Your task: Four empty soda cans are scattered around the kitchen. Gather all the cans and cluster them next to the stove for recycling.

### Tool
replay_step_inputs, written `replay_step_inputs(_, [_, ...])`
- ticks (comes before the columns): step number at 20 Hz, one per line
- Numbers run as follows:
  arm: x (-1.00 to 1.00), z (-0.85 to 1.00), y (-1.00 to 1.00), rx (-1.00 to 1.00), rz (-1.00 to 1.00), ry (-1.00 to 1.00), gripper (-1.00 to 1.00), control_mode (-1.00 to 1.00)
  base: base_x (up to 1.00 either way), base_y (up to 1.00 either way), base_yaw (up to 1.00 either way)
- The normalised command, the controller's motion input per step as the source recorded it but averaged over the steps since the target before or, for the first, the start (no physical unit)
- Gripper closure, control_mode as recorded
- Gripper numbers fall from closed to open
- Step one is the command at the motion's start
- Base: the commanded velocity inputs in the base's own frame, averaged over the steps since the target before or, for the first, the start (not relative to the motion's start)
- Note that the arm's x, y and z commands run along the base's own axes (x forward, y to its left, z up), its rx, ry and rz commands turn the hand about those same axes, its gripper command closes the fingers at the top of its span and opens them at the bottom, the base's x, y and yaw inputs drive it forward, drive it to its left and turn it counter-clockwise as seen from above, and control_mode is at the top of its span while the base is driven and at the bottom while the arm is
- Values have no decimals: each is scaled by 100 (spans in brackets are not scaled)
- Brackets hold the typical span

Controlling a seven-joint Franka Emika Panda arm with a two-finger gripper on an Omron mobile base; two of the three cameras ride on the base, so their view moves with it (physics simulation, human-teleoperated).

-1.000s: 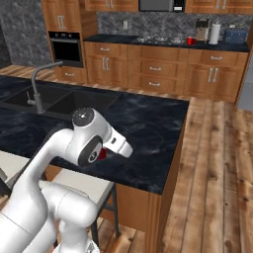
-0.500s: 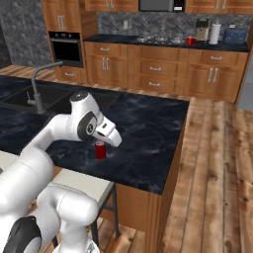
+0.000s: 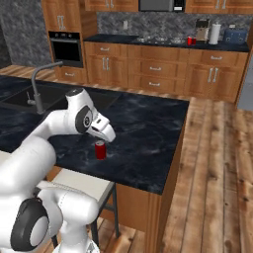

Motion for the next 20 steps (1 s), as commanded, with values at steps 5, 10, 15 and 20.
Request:
replay_step_inputs(5, [57, -37, 59, 0, 1, -3, -100, -100, 0, 0, 0])
replay_step_inputs(10, [76, -36, 46, 3, 1, -2, -100, -100, 0, 0, 0])
replay_step_inputs(15, [96, -29, 2, 7, 8, 0, -100, -100, 0, 0, 0])
replay_step_inputs(20, [29, -9, -15, 4, 6, 0, -100, -100, 0, 0, 0])
